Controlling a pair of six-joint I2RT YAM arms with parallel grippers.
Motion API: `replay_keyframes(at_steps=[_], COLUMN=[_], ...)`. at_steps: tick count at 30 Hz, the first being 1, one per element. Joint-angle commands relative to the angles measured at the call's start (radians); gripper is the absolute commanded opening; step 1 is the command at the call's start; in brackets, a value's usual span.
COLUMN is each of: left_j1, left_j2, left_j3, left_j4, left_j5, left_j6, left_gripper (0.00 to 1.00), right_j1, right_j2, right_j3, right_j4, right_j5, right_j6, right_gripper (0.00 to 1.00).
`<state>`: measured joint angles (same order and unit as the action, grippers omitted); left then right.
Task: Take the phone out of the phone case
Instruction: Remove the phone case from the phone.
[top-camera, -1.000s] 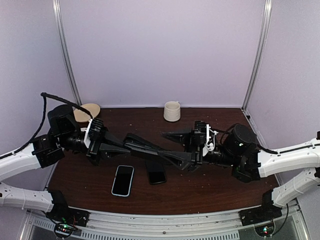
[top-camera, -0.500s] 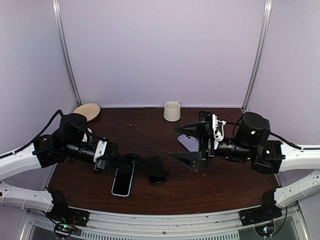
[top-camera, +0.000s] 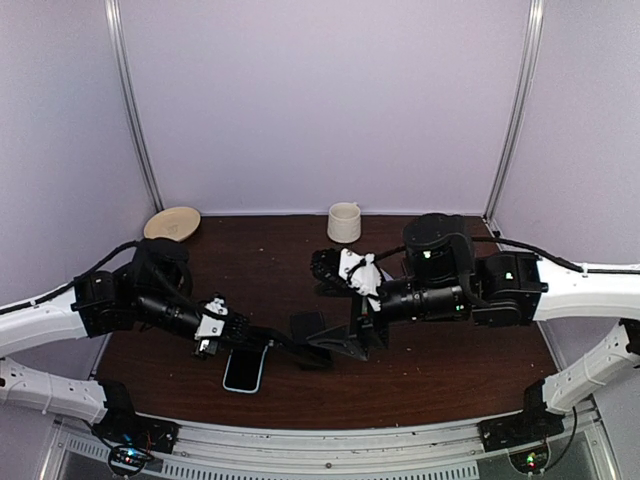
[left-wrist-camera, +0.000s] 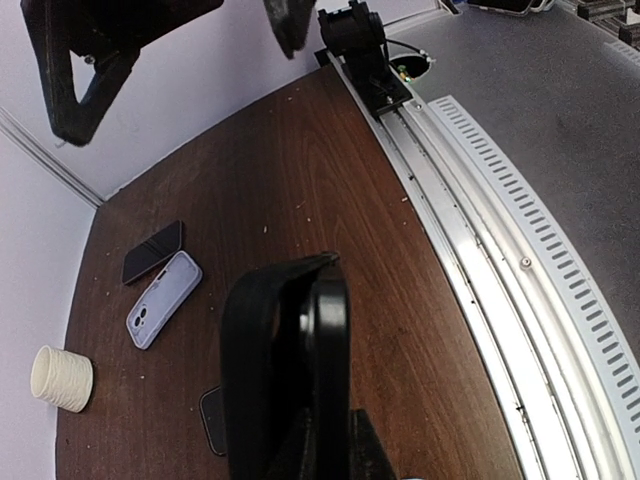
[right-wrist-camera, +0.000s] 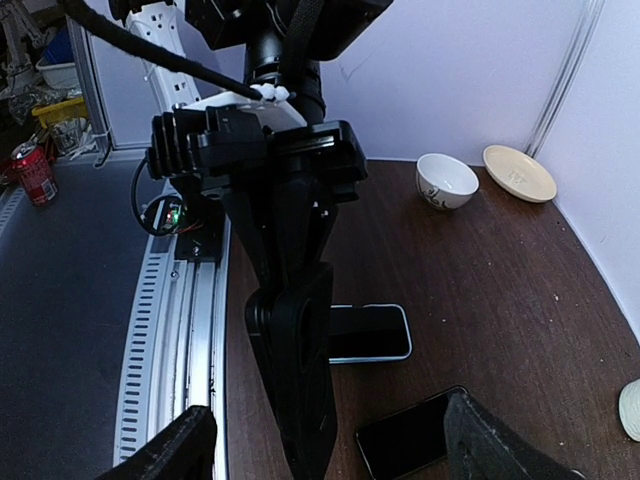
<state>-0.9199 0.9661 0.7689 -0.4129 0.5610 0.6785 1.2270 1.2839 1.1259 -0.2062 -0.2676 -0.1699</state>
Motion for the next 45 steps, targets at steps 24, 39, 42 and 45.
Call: replay_keyframes(at_steps=[24, 39, 42, 45], left_j1=[-0.048, -0.056, -0.058, -0.057], left_j2=[-0.011, -0.002, -0.003, -0.002], left_j3=[0.024, 0.021, 0.021, 0.021], left_j4=[0.072, 0.071, 0.072, 0.071], left_j5=[-0.044, -0.055, -0.053, -0.051], left_j6=[0.042, 0.047, 0.047, 0.047], left_gripper=[0.0, 0.0, 0.0, 0.0], right_j1=[0.131, 0.141, 0.142, 0.143], right_j2=[0.233, 0.216, 0.226, 0.243], right_j3=[0.167, 0.156, 0.159, 0.17], right_j4=[0.023, 0.005, -0.002, -0.016], right_j5=[0.288, 0.263, 0.288, 0.3], right_j6=[-0.069, -0.116, -0.124, -0.126], right_gripper=[0.68, 0.54, 0.52, 0.5])
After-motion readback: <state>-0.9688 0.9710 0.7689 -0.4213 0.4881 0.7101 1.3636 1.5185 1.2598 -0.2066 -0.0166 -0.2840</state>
